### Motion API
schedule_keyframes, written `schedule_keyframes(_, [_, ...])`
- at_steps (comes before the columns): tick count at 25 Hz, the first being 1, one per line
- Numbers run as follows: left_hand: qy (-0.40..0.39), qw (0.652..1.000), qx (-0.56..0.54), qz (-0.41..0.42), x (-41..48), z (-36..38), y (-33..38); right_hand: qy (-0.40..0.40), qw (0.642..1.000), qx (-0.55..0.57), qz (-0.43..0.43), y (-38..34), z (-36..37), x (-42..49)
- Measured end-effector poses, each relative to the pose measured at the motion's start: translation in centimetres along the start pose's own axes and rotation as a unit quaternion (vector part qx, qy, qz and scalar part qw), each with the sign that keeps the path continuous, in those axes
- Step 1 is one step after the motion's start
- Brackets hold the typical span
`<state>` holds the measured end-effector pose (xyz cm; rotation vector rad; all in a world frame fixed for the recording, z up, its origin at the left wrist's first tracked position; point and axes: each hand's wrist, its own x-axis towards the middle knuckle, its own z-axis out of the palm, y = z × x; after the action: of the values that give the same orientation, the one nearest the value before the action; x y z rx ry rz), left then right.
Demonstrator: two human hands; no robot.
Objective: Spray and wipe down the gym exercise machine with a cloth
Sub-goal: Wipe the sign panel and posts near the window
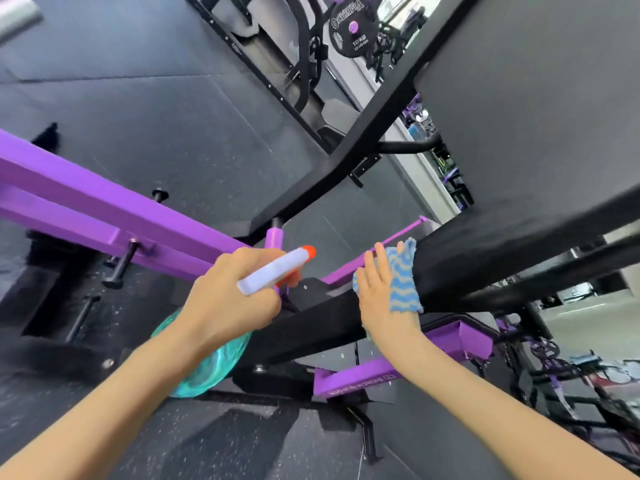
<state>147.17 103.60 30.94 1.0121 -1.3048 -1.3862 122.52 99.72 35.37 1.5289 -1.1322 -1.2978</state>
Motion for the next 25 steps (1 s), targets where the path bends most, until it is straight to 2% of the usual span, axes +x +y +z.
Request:
schedule_keyframes(2, [-0.009, 0.999, 0.041, 0.011, -0.1, -0.2, 3.7, -0.014, 0.999, 0.023, -0.024, 1.8, -1.9, -0.8])
schedule_keyframes(4, [-0.024, 0.998, 0.037, 0.034, -0.5, -1.2, 9.0, -0.008, 0.993, 0.113, -0.044, 3.6, -3.4, -2.0])
schedule_keyframes(6, [-0.008, 0.998, 0.043, 0.042, -1.7, -2.6, 15.3, 0.031, 0.961, 0.256, -0.099, 6.6, -6.1, -4.4])
schedule_keyframes(8, [0.015, 0.998, 0.028, 0.048, -2.2, -4.1, 18.5, 0.079, 0.92, 0.345, -0.166, 7.8, -9.0, -6.1])
schedule_keyframes(10, [0.027, 0.998, 0.026, 0.054, -2.7, -5.3, 21.2, 0.173, 0.882, 0.424, -0.114, 9.8, -10.8, -6.7])
schedule_keyframes(11, [0.034, 0.997, 0.034, 0.054, -3.0, -5.8, 22.5, 0.182, 0.899, 0.397, -0.043, 11.2, -11.1, -6.9])
schedule_keyframes(13, [0.033, 0.997, 0.045, 0.059, -3.5, -7.1, 24.2, 0.141, 0.937, 0.317, 0.041, 14.3, -11.4, -7.1])
schedule_keyframes(14, [0.022, 0.996, 0.057, 0.06, -3.4, -7.4, 24.6, 0.128, 0.938, 0.318, 0.056, 15.5, -11.0, -7.1])
schedule_keyframes(16, [-0.008, 0.996, 0.065, 0.059, -3.1, -8.0, 24.9, 0.131, 0.891, 0.426, 0.088, 16.9, -11.2, -7.0])
schedule_keyframes(17, [-0.023, 0.996, 0.058, 0.057, -2.9, -8.1, 25.1, 0.123, 0.859, 0.493, 0.069, 17.0, -12.1, -7.1])
schedule_keyframes(19, [-0.056, 0.996, 0.044, 0.061, -2.6, -7.9, 25.8, 0.02, 0.784, 0.621, 0.009, 16.5, -14.6, -7.8])
schedule_keyframes(20, [-0.071, 0.995, 0.039, 0.063, -2.3, -8.0, 26.1, 0.017, 0.765, 0.644, -0.003, 15.9, -15.2, -7.3])
schedule_keyframes(21, [-0.088, 0.994, 0.036, 0.062, -2.0, -8.1, 26.4, 0.051, 0.766, 0.64, 0.0, 15.4, -15.4, -6.4])
schedule_keyframes(22, [-0.105, 0.992, 0.036, 0.06, -1.6, -8.2, 26.4, 0.08, 0.785, 0.614, 0.008, 15.7, -15.6, -5.7])
schedule_keyframes(25, [-0.144, 0.988, 0.033, 0.045, -0.9, -8.6, 25.3, 0.163, 0.905, 0.387, 0.074, 17.9, -13.0, -4.4])
